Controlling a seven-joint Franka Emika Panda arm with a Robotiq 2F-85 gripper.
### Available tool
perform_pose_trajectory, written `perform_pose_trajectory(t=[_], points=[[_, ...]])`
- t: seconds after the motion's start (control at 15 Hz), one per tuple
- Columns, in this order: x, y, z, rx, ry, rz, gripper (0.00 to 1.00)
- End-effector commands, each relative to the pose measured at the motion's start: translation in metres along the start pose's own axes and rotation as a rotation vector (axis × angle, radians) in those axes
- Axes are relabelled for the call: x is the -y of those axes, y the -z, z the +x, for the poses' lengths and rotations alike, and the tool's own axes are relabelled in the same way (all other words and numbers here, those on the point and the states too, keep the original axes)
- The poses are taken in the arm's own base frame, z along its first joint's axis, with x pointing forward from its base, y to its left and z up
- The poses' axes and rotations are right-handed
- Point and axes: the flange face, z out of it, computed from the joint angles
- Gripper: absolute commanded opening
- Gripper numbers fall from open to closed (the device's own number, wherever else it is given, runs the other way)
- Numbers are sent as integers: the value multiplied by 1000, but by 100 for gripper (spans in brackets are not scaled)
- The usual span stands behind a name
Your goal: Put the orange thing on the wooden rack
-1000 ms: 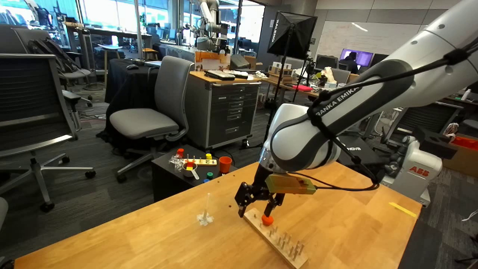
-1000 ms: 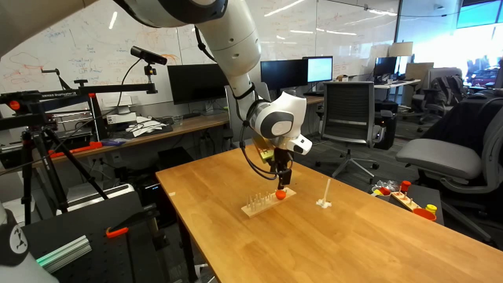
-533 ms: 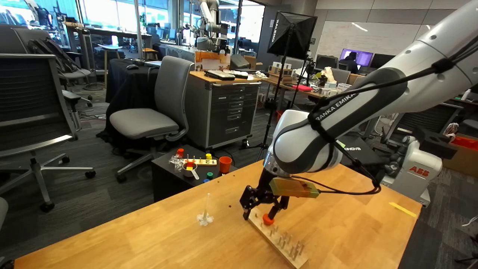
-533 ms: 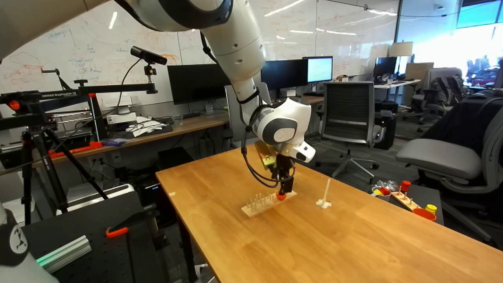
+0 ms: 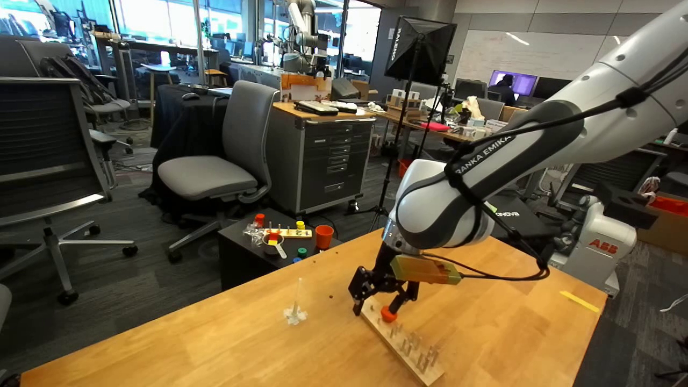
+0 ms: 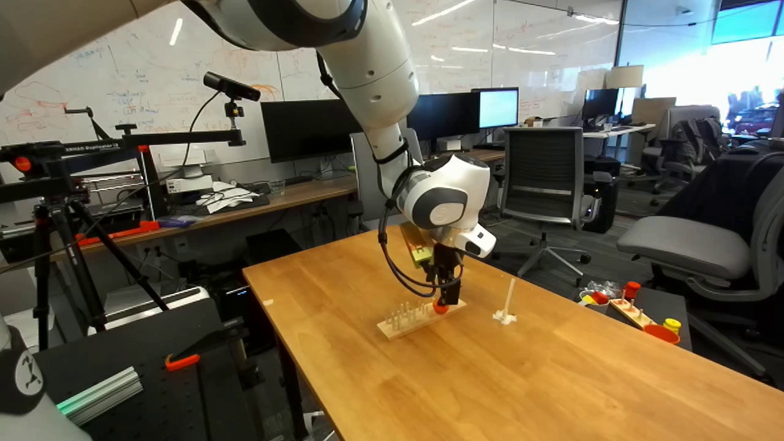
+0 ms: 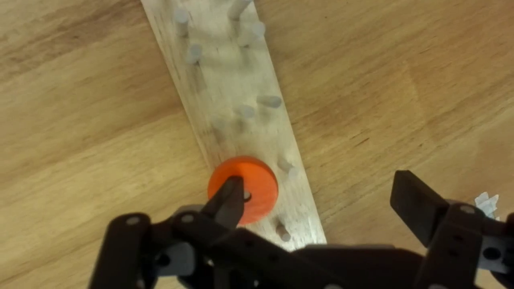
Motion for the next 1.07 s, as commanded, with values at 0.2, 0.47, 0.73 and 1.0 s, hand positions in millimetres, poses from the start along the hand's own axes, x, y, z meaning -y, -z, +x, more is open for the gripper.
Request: perform_pose_trajectory(t=[0.2, 0.47, 0.73, 1.0], points=[[24, 10, -2, -6, 40, 48, 100], [40, 13, -6, -6, 62, 62, 100], [48, 14, -10, -6, 74, 66, 100], [48, 11, -11, 0, 74, 65, 100]])
